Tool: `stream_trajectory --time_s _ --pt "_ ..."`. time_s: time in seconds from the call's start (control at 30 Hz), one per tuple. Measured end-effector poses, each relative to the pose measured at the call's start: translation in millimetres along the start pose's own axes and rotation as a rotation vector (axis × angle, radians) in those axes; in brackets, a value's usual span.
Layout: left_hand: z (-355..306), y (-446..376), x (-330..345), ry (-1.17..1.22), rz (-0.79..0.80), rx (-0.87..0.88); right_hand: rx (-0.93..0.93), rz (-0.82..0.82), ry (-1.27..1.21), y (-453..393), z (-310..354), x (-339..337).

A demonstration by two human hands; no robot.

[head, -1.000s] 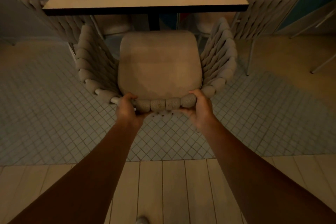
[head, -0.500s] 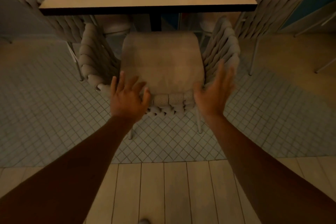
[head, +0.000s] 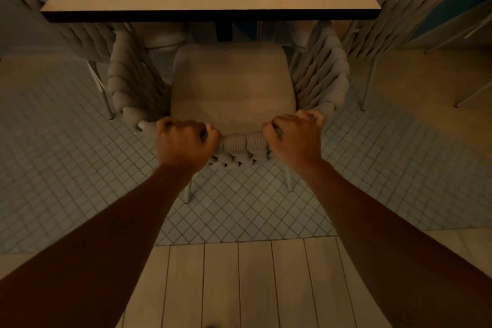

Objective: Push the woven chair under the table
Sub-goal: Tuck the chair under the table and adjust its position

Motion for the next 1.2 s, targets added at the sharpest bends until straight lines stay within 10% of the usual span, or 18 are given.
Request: stream_trajectory --time_s 0.1,0.27,0.57,1.03,1.2 --pt "5 3 -2 0.141 -0.014 -0.168 0.108 0.011 -0.084 0 1 -1" --pt "3 2 -3 0.570 -0.056 -0.858 0.923 -0.252 -0.499 -7 -13 0" --pt "25 -10 5 0.576 0.013 -0.822 1.167 -0.357 -0.787 -15 -9 17" --pt "27 -12 0 0.331 0.032 -0.676 1.106 -0.223 -0.630 -14 6 11" --pt "23 -12 -2 -0.021 0.109 -0.189 0.169 0.166 0.055 -6 25 3"
Point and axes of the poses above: each hand's wrist, its own y-axis away from the middle knuckle, its own x-axis out of the palm, z = x × y, the point moved 3 cm from there along -y, towards the middle knuckle, and after that the axes turned 11 degrees about -x, right-handed, at the moved point
